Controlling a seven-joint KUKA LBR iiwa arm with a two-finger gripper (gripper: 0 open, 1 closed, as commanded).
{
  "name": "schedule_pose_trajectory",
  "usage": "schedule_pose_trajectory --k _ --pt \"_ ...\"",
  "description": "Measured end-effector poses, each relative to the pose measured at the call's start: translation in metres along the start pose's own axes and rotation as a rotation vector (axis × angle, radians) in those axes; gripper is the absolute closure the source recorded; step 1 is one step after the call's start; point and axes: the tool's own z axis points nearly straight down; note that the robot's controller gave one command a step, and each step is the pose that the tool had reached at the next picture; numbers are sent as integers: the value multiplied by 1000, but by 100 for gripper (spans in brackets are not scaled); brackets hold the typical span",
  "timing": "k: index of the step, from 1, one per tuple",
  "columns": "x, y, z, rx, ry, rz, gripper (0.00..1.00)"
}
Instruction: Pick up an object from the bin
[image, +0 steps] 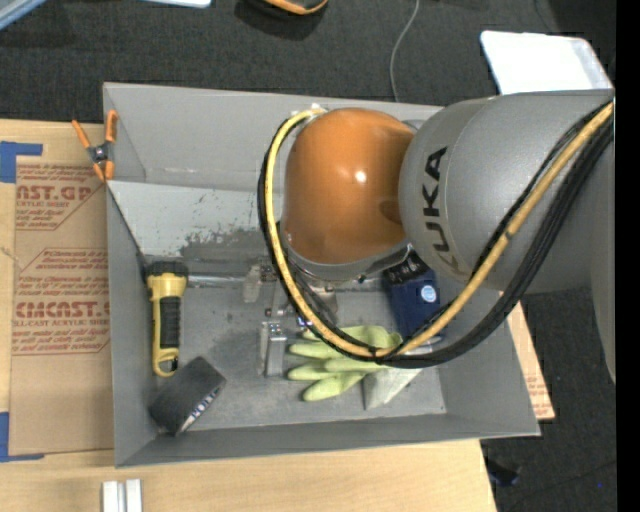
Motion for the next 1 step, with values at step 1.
schedule_pose_trajectory --k 1 --pt "0 0 0 0 0 0 0"
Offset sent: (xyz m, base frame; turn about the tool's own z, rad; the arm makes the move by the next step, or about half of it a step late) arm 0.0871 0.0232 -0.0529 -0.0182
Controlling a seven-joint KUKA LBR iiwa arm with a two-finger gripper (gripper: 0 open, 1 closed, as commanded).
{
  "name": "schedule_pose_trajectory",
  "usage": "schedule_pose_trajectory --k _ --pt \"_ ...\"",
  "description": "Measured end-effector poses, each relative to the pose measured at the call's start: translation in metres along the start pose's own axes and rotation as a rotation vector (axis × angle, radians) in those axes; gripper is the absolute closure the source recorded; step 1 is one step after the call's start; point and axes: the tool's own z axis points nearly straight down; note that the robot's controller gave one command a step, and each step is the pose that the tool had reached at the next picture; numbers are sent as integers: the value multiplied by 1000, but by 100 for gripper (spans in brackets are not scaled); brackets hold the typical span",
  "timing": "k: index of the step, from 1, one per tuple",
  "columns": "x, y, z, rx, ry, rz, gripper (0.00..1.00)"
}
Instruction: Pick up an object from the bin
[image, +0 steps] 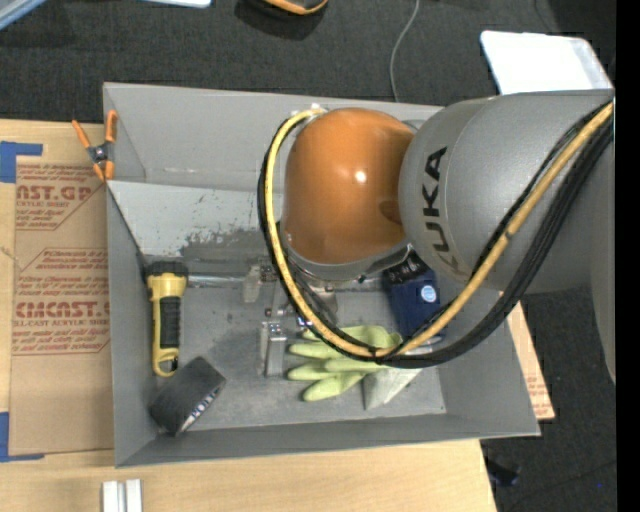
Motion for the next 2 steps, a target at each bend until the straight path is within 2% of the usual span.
schedule_pose_trajectory --k 1,2 --pt "-64 17 34 -2 -8 -14 0" --pt "-82 -10 59 -2 -5 -52 0"
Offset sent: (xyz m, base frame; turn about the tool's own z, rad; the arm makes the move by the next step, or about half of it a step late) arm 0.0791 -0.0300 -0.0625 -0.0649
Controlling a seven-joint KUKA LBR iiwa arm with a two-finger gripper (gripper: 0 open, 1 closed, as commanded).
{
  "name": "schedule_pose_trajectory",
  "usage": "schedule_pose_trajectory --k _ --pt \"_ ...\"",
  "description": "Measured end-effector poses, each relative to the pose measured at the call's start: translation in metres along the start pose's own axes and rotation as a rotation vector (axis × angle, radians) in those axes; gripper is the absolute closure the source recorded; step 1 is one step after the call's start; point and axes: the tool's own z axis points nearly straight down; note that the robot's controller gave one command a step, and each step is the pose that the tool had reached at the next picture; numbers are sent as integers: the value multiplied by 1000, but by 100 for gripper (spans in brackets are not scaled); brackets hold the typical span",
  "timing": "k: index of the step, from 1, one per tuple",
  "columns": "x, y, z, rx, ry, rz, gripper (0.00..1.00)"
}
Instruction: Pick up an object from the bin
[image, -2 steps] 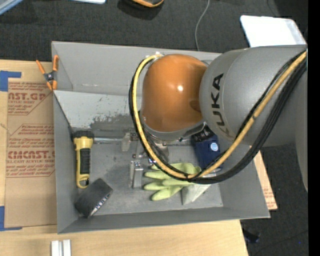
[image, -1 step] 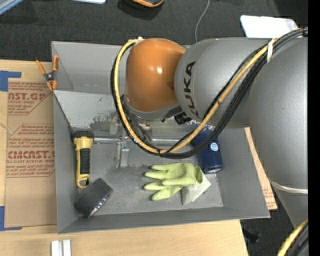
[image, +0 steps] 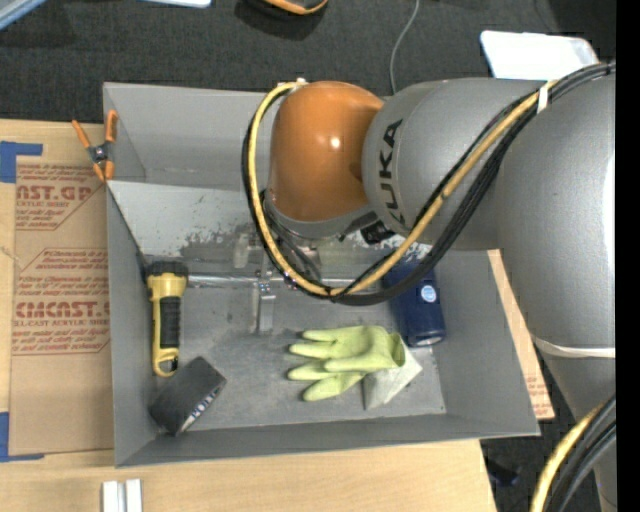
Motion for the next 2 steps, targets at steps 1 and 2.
schedule_pose_trajectory --k 1,2 --pt "1 52 10 0 -5 58 0" --pt "11 24 17 -1 -4 10 0"
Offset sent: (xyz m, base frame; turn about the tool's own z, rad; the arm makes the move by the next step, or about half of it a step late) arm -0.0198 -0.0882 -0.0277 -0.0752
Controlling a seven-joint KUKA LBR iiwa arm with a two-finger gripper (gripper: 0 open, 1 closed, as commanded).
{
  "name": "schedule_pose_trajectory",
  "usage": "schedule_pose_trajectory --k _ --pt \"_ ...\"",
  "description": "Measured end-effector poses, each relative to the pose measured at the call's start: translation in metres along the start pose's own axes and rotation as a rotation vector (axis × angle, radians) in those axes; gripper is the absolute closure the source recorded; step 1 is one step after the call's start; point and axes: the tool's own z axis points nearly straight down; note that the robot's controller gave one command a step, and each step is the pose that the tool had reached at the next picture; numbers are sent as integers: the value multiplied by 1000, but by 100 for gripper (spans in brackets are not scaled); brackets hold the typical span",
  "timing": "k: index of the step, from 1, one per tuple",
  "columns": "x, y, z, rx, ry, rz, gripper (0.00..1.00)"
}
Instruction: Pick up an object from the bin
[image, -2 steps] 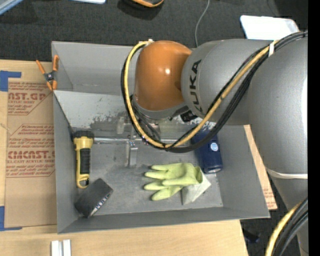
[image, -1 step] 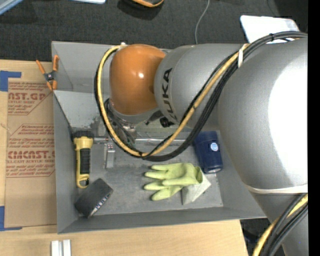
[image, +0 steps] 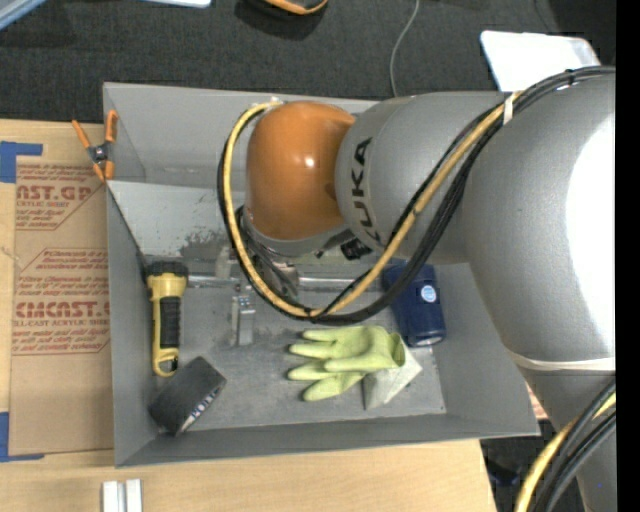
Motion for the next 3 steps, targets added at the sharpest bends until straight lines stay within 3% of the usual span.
schedule_pose_trajectory --k 1,2,3 --pt "-10 -3 28 3 -4 -190 0" --pt "-7 -40 22 -2 -2 -214 0" --pt "7 -56 11 2 -2 -203 0"
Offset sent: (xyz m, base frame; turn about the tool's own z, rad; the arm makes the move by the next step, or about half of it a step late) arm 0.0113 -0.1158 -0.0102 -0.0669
